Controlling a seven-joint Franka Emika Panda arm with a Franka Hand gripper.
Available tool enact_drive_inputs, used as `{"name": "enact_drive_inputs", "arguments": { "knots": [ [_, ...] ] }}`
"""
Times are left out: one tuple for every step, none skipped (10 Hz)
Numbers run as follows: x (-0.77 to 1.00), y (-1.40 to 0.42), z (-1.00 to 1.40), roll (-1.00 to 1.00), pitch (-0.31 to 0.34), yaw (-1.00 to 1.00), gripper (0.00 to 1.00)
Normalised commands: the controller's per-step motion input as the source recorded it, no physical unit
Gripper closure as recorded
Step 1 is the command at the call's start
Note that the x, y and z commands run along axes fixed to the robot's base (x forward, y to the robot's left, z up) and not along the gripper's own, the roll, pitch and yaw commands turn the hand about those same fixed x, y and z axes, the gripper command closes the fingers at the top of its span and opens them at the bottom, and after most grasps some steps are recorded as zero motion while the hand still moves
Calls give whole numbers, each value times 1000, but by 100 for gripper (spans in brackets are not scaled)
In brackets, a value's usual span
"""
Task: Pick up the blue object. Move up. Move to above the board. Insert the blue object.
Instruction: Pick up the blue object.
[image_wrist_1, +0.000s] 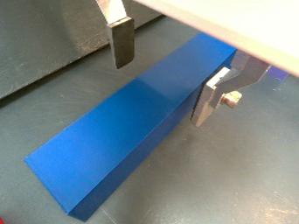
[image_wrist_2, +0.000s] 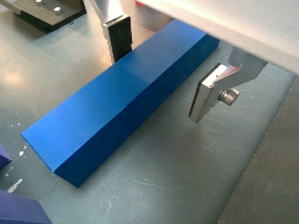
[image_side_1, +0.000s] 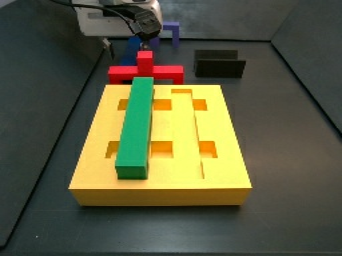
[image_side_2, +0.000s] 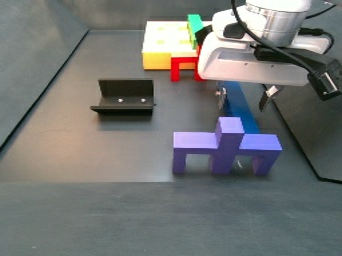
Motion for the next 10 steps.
{"name": "enact_drive_inputs", "arguments": {
  "knots": [
    [0,0,0,0,0,0,100],
    [0,0,0,0,0,0,100],
    [0,0,0,0,0,0,100],
    [0,0,0,0,0,0,100],
    [0,0,0,0,0,0,100],
    [0,0,0,0,0,0,100],
    [0,0,0,0,0,0,100],
    [0,0,0,0,0,0,100],
    [0,0,0,0,0,0,100],
    [0,0,0,0,0,0,100]
  ]
}}
